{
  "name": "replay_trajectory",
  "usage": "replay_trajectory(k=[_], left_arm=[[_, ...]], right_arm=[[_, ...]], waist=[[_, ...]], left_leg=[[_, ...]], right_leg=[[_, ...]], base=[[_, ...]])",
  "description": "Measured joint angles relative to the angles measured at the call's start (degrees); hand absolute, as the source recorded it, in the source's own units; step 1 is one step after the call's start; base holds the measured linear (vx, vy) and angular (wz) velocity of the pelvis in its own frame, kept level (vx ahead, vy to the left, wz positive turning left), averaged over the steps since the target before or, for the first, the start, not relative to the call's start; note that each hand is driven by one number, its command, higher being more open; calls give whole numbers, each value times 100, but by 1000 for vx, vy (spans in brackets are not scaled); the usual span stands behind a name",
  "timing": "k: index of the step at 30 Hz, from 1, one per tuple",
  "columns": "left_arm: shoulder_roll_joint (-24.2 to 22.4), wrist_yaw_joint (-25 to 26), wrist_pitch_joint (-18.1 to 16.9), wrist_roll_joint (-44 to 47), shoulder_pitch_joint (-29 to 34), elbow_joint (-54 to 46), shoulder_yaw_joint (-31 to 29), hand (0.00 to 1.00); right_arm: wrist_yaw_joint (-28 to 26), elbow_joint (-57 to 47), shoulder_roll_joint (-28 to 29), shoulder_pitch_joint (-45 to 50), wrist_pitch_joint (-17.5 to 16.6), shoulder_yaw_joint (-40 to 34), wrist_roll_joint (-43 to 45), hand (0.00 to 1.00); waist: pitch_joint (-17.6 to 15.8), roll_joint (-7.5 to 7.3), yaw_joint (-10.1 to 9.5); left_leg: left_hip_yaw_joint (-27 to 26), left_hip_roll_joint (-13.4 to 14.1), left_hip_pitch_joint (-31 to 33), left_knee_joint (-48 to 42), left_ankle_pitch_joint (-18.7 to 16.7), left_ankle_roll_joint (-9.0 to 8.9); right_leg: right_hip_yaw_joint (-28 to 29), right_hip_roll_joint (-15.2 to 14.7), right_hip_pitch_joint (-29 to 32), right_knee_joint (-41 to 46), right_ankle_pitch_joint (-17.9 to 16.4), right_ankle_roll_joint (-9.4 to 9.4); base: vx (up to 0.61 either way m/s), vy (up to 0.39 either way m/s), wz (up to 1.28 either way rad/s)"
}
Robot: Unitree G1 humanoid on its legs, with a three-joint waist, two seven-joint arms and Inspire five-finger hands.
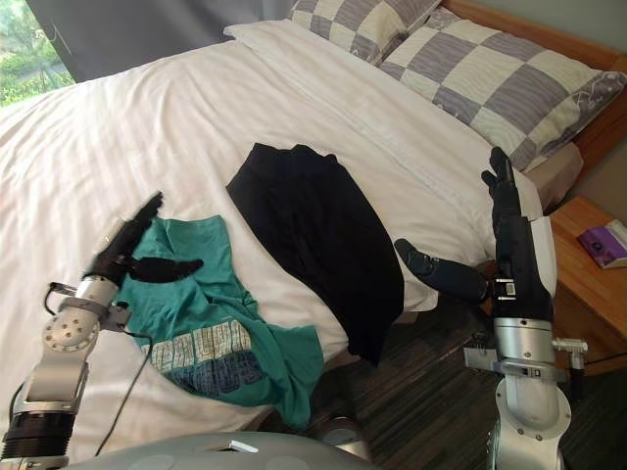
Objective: Tidy up the quilt and then pick up the clothes from the bed and put them into the laundry hamper
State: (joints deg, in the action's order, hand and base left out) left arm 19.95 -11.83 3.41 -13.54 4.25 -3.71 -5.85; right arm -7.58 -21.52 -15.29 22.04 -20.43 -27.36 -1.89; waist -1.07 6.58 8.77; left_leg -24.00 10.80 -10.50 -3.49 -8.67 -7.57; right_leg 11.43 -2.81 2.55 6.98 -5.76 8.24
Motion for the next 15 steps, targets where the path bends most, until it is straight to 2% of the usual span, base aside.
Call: replay_trajectory(k=[4, 7, 10, 13, 15], left_arm=[[-8, -115, 272, -289, 89, 159, 178, 100], [-132, -46, 522, -282, 159, 210, 317, 100], [-389, 288, 686, -276, 296, 188, 591, 100], [-623, 761, 811, -278, 472, 111, 831, 100], [-683, 898, 817, -279, 458, 94, 896, 100]], right_arm=[[-3, -317, 1, 110, 14, 172, 23, 100], [76, -911, 1, 133, 13, 390, 50, 100], [161, -1416, -35, 86, 7, 391, 72, 100], [178, -1526, -80, -3, -6, 374, 117, 100], [175, -1526, -94, -34, -6, 364, 117, 100]], waist=[[-25, 5, 74], [-189, 27, 60], [-499, 18, -5], [-612, 51, -78], [-659, 129, -73]], left_leg=[[-163, -32, -1, -93, -2, -2], [-256, -76, 252, -272, -38, 45], [-299, -256, 460, -540, -112, 153], [-323, -466, 662, -759, -210, 279], [-321, -533, 764, -839, -266, 317]], right_leg=[[111, -23, 49, 97, -1, -1], [162, -63, 433, 476, -36, -2], [311, -187, 818, 1029, -258, 72], [481, -369, 1156, 1487, -547, 160], [521, -429, 1302, 1680, -647, 175]], base=[[-5, -3, -10], [-68, 5, -7], [-72, 3, -2], [-91, 5, -3], [-90, 15, 7]])
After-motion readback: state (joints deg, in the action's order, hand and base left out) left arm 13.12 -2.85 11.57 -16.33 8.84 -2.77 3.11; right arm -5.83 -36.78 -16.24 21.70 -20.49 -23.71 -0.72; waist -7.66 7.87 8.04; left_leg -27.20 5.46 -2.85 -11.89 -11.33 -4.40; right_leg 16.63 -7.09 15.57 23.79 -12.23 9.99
